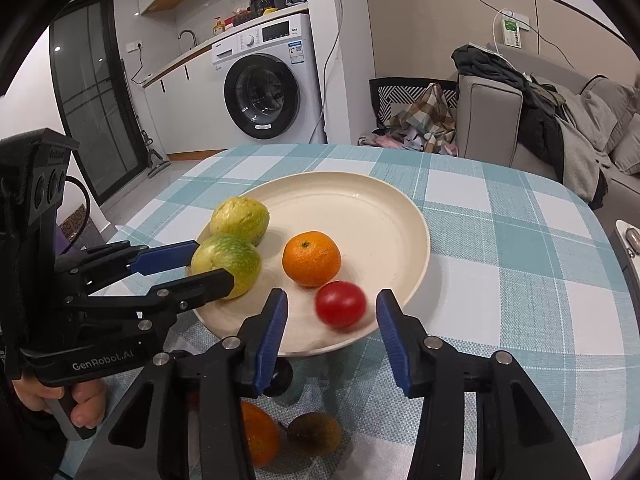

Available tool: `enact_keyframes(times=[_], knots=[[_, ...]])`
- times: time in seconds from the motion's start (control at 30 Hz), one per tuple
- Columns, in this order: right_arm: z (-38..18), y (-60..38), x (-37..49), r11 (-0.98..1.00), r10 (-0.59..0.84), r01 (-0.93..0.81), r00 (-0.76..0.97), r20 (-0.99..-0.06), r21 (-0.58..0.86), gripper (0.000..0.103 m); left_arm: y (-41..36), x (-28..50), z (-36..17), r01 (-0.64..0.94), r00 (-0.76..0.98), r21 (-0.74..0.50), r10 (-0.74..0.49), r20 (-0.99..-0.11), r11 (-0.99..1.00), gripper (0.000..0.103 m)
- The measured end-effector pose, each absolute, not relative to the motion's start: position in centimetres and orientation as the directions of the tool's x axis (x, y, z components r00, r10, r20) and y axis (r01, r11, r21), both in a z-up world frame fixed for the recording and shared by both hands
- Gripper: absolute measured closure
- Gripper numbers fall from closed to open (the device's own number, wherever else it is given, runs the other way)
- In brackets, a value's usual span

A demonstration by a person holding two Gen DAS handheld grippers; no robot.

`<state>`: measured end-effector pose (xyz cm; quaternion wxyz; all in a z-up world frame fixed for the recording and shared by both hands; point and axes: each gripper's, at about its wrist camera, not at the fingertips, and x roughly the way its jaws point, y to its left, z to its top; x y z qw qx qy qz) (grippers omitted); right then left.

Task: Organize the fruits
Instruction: 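Open both tools and withdraw them from the plate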

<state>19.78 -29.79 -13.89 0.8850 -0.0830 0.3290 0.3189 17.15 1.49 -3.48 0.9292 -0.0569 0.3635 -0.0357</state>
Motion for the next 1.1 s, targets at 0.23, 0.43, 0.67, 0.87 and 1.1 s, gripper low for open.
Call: enact_keyframes(times=[0.23, 0.43, 0.67, 0.87, 1.1], knots=[[-13.9, -30.3, 19.6, 0.792, 0.499, -0.607, 0.59, -0.635, 0.059, 0.037, 1.7, 16.7, -3.3, 0.029, 0.739, -0.129, -0.108, -0.664, 0.991, 0.052], [-13.6, -30.8, 18.8, 0.79, 0.512, -0.61, 0.605, -0.61, 0.058, 0.015, 1.2, 15.6, -3.0, 0.045, 0.751, -0.115, -0.11, -0.652, 0.992, 0.034], [-13.6, -31.1, 18.5, 0.798, 0.499, -0.601, 0.612, -0.614, 0.049, 0.002, 1.4, 14.0, -2.5, 0.027, 0.76, -0.138, -0.11, -0.641, 0.99, 0.02], [-13.6, -32.0, 18.4, 0.799, 0.508, -0.596, 0.601, -0.617, 0.077, 0.0, 2.2, 12.7, -2.0, -0.002, 0.772, -0.171, -0.107, -0.626, 0.985, 0.001], [-13.3, -32.9, 17.9, 0.798, 0.517, -0.594, 0.591, -0.619, 0.099, 0.0, 1.9, 10.7, -1.7, -0.001, 0.783, -0.169, -0.104, -0.613, 0.986, 0.001]])
